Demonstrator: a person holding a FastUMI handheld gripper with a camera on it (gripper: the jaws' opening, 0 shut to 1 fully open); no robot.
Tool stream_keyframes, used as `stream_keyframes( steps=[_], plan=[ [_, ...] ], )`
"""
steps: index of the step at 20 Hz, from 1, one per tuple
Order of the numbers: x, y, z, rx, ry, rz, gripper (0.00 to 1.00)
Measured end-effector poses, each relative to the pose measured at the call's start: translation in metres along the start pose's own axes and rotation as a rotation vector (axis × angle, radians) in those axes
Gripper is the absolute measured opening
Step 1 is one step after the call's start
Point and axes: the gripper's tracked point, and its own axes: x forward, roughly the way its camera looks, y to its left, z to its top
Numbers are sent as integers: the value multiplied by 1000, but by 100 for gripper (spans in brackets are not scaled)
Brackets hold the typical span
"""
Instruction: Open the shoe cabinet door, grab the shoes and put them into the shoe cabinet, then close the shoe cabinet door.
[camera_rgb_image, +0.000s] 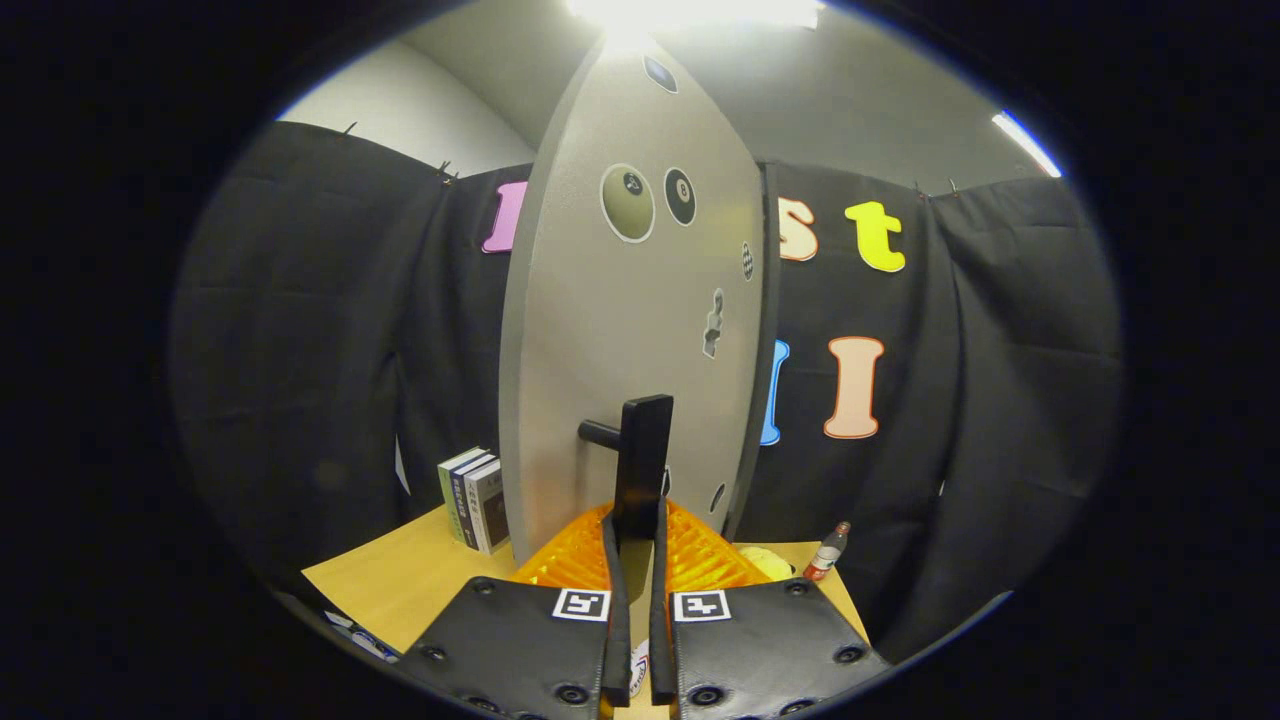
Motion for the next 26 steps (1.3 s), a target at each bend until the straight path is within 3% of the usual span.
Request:
stream_keyframes(
  steps=[11,13,15,18,26],
  plan=[
    [-17,-142,-16,62,-18,-96,8],
    [-19,-139,-16,164,-45,-17,2],
    [-15,-129,-17,222,-71,52,11],
    [-16,-145,-26,163,-54,-42,11],
    [-39,-135,-43,179,24,-125,22]
  ],
)
